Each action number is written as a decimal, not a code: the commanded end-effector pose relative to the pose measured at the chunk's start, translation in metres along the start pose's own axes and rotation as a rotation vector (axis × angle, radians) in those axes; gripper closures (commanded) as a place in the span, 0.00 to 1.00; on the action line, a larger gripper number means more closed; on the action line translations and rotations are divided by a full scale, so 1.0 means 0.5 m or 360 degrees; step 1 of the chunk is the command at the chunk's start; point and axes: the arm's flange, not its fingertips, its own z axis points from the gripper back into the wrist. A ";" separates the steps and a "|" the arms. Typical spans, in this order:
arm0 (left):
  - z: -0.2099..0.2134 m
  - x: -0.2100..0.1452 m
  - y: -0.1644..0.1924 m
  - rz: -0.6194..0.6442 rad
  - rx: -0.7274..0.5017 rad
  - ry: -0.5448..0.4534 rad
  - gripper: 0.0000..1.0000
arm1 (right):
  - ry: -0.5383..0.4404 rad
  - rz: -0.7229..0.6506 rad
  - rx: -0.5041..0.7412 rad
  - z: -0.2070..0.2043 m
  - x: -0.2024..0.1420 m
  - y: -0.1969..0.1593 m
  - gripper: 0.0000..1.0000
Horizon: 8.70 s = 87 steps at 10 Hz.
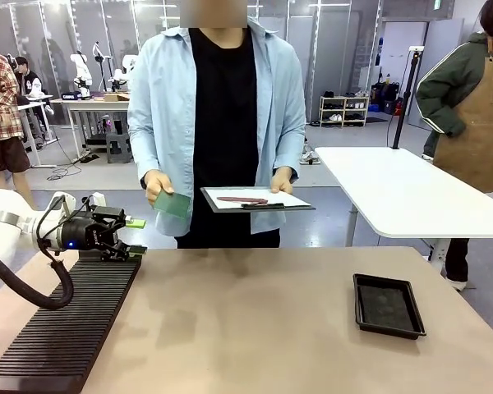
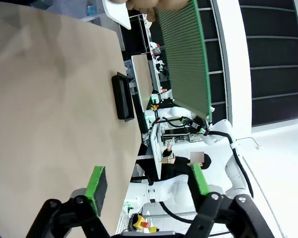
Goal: Inspect the PCB.
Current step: Release the Blank PCB you were holding, then pick up the Blank PCB that the human is holding.
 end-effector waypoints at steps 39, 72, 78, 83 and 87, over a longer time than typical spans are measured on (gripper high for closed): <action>0.363 -0.417 -0.377 -0.0269 0.0958 -0.0058 0.00 | -0.0016 0.0030 0.0017 0.002 0.002 0.000 0.00; 0.363 -0.417 -0.377 -0.0269 0.0958 -0.0058 0.00 | 0.0529 -0.0970 0.0544 -0.439 0.192 0.164 0.00; 0.363 -0.417 -0.377 -0.0269 0.0958 -0.0058 0.00 | 0.0562 -0.1095 0.0705 -0.548 0.198 0.170 0.00; 0.363 -0.417 -0.377 -0.0269 0.0958 -0.0058 0.00 | 0.0563 -0.1165 0.0685 -0.587 0.219 0.159 0.24; 0.363 -0.417 -0.377 -0.0269 0.0958 -0.0058 0.00 | 0.0546 -0.1228 0.0691 -0.594 0.236 0.139 0.76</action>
